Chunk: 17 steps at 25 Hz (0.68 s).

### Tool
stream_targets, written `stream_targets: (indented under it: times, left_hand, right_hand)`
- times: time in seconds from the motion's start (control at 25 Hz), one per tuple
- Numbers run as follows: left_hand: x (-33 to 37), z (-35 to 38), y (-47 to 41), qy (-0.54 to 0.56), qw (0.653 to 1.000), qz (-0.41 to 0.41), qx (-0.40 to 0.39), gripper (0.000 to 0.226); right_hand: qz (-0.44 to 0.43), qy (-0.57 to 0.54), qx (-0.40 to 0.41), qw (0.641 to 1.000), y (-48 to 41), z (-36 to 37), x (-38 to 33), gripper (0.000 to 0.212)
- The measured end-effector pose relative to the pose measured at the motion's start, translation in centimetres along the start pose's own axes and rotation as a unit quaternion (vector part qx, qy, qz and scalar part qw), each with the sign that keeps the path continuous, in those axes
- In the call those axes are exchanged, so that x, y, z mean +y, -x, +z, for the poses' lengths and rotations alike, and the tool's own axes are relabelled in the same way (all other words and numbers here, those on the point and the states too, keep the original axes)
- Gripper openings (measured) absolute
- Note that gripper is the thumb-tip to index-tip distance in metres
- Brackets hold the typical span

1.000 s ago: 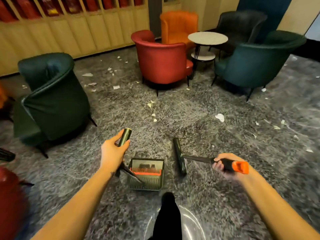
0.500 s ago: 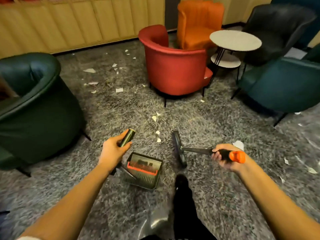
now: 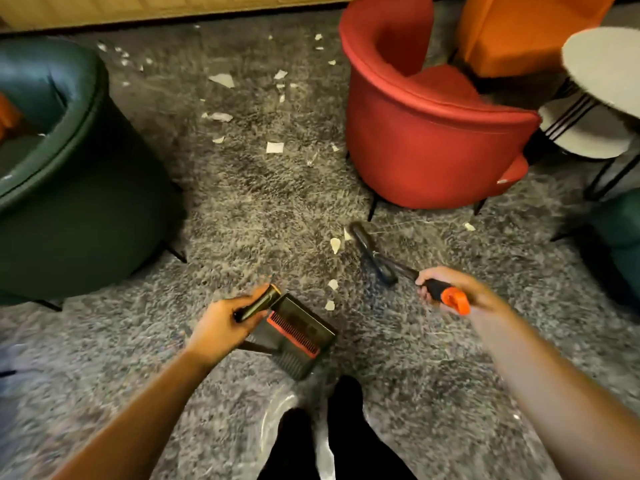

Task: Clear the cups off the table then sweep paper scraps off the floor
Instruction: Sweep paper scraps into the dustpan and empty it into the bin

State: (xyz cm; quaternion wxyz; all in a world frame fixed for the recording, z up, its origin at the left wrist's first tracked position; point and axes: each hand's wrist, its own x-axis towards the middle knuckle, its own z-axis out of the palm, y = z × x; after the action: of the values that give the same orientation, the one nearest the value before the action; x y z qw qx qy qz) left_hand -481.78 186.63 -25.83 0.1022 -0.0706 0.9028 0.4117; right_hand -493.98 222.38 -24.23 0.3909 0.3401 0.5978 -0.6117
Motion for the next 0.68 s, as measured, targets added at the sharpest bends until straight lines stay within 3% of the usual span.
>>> stream_targets:
  times: [0.16,0.32,0.48,0.56,0.68]
  left_hand:
    - [0.0,-1.3,-3.3,0.004,1.0,-0.029,-0.001,0.033]
    - [-0.1,-2.2,-4.7,0.001,0.999,-0.039,0.002,0.031]
    - [-0.6,-2.8,-5.7,-0.014,0.999,-0.04,-0.004,0.034]
    - [-0.9,-3.2,-6.4,0.008,0.999,-0.034,-0.002,0.036]
    - [-1.2,-3.9,-7.5,0.006,1.0,-0.021,-0.002,0.033]
  right_hand:
    - [-0.014,0.108,0.036,0.993,-4.4,2.0,-4.9,0.028]
    - [-0.066,0.193,0.052,0.978,-6.9,4.2,-4.9,0.027]
    - [-0.033,0.32,0.056,0.945,-6.3,6.8,-1.5,0.006]
    - [-0.005,0.339,0.039,0.94,-5.6,6.7,0.4,0.033]
    - [0.021,0.322,0.019,0.946,-3.2,5.8,2.9,0.047]
